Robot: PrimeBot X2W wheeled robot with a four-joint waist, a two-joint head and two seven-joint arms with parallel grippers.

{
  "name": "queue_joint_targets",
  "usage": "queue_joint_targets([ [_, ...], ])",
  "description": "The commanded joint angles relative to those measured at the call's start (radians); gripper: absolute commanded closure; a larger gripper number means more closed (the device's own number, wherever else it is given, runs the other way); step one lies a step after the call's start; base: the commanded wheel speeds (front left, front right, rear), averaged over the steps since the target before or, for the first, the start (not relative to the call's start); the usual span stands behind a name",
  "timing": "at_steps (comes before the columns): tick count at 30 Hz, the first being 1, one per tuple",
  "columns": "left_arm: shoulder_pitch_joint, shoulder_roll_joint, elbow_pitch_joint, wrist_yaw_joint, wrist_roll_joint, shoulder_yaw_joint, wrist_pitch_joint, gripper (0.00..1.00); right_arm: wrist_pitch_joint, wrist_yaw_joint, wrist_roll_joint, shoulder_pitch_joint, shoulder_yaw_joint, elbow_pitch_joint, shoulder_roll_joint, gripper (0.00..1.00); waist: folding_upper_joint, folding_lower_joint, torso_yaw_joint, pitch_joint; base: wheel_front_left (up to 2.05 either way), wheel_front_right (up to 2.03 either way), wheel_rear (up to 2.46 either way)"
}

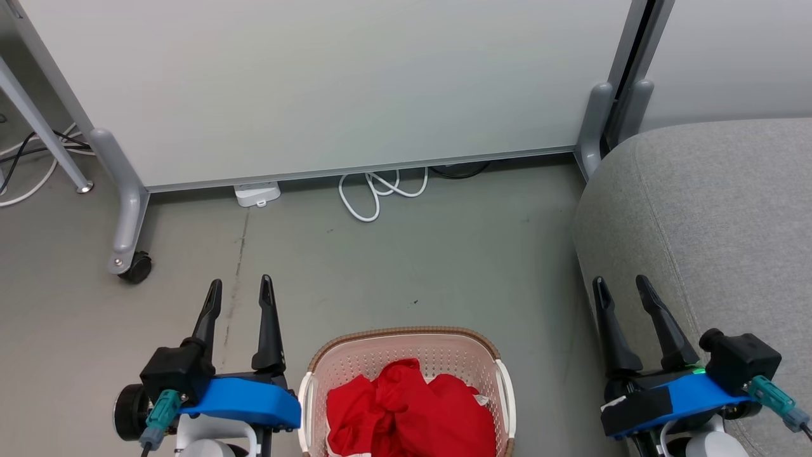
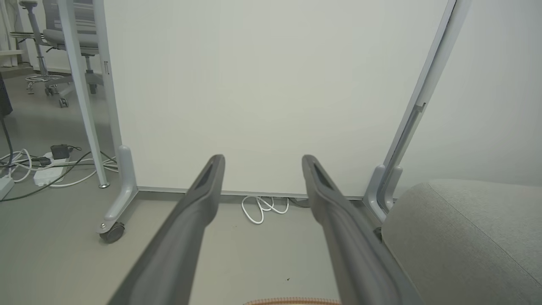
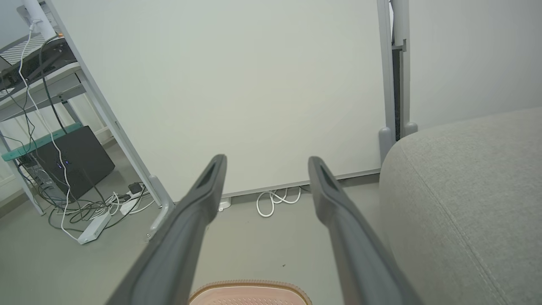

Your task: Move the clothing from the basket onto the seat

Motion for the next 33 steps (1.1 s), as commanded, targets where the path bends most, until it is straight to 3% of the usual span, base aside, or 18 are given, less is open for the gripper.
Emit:
queue_joint_targets([
  [1, -0.018, 0.006, -0.009, 0.004, 0.029, -0.005, -0.01, 0.0, -0.011, 0.002, -0.031, -0.016, 0.002, -0.008, -0.008, 0.0, -0.0001, 0.0001, 0.001, 0.001, 0.0, 0.0, 0.0],
  [33, -0.021, -0.004, -0.008, 0.02, 0.267, -0.04, -0.069, 0.0, -0.07, 0.003, -0.273, -0.028, 0.006, 0.041, -0.009, 0.0, -0.0001, 0.0, 0.014, 0.017, 0.0, 0.0, 0.0],
])
